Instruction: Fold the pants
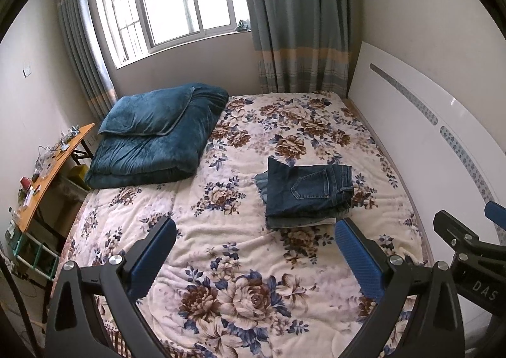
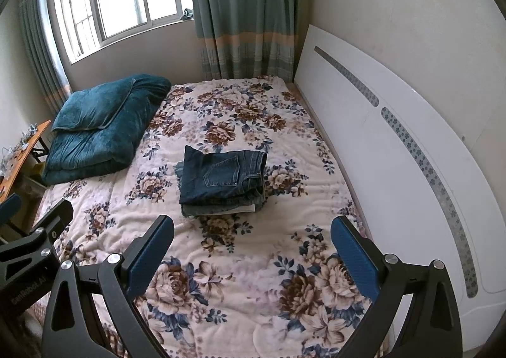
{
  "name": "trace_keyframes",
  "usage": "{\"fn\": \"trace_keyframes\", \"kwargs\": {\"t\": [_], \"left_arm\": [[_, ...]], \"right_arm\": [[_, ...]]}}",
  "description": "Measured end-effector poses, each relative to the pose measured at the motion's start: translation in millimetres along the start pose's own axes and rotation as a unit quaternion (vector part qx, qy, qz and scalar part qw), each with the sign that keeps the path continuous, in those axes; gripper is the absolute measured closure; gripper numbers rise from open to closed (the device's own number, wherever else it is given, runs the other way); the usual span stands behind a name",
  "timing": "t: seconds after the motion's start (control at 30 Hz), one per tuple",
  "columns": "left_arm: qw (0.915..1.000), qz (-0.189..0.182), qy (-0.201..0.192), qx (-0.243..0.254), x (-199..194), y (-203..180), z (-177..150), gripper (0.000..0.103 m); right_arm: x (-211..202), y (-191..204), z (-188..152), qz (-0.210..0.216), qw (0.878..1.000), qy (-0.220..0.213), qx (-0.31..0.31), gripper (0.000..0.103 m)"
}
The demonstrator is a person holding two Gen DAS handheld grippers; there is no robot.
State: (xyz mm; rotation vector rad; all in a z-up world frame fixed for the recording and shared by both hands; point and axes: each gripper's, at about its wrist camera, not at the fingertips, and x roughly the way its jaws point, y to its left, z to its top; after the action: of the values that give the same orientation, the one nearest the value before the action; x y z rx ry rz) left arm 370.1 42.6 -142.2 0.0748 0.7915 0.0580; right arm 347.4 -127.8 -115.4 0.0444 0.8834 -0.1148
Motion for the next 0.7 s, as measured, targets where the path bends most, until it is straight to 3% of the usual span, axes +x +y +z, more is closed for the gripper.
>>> {"fn": "trace_keyframes", "kwargs": {"t": [0.7], "left_arm": [[1.0,-0.003,0.005,-0.003,-6.8,2.0,-8.3,0.0]], "right_arm": [[-8.2,0.1,-9.0,-0.002,1.0,0.002,0.001,0.001]]}}
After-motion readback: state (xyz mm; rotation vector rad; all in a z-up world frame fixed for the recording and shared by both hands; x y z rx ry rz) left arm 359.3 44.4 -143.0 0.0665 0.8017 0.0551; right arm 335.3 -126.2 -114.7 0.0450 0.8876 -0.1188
